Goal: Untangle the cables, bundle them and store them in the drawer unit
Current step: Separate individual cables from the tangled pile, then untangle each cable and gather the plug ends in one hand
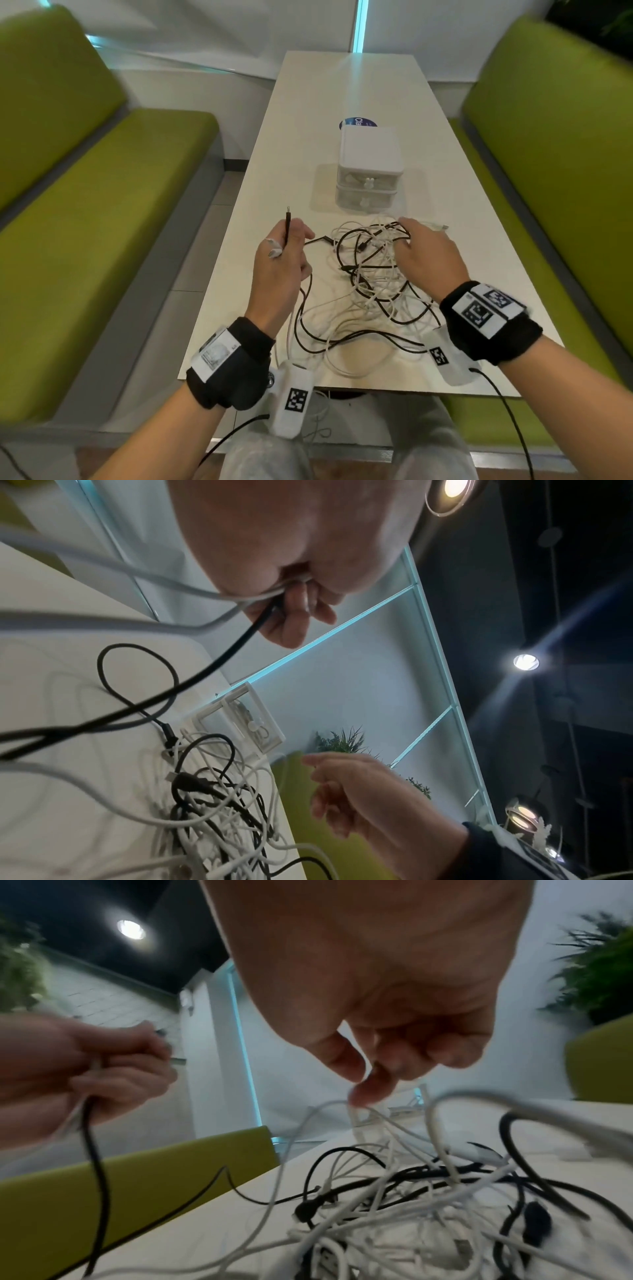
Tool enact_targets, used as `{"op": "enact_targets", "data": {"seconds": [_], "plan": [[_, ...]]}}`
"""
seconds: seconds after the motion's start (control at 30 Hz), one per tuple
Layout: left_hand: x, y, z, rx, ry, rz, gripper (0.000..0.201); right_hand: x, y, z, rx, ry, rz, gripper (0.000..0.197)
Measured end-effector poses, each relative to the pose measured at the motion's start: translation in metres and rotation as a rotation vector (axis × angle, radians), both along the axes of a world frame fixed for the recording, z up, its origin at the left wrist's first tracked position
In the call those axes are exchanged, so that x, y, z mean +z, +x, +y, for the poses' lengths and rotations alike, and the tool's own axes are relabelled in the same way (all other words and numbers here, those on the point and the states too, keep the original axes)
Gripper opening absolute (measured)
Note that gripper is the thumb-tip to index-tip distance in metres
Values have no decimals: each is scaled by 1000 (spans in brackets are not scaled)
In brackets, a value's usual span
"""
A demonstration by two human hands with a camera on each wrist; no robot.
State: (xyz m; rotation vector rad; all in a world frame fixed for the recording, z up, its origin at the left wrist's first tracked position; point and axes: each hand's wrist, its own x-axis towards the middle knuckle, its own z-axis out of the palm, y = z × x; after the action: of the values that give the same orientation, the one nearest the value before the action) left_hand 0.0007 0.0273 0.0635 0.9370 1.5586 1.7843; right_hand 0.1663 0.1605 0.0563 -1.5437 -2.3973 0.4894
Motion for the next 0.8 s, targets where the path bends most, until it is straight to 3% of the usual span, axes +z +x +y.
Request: {"op": "enact_targets", "data": {"seconds": [0.1,0.23,0.33,0.47,0.57,0.8], "plan": [[3,4,-2,-48,23,-19,27,8,-11,-28,194,-75,233,31],[12,9,-3,-124,66,-187,39,10,-35,-69,561,-487,410,24],[18,7,-6,-186,41,-214,51,0,-45,-80,598,-639,492,11],[18,4,-12,-224,-108,42,56,-12,-39,-72,618,-559,425,28],[13,2,-12,-228,-215,336,52,-18,-32,-63,610,-453,336,38],[15,-27,-13,-95,-441,847,42,-31,-6,-27,519,-263,244,42]]}}
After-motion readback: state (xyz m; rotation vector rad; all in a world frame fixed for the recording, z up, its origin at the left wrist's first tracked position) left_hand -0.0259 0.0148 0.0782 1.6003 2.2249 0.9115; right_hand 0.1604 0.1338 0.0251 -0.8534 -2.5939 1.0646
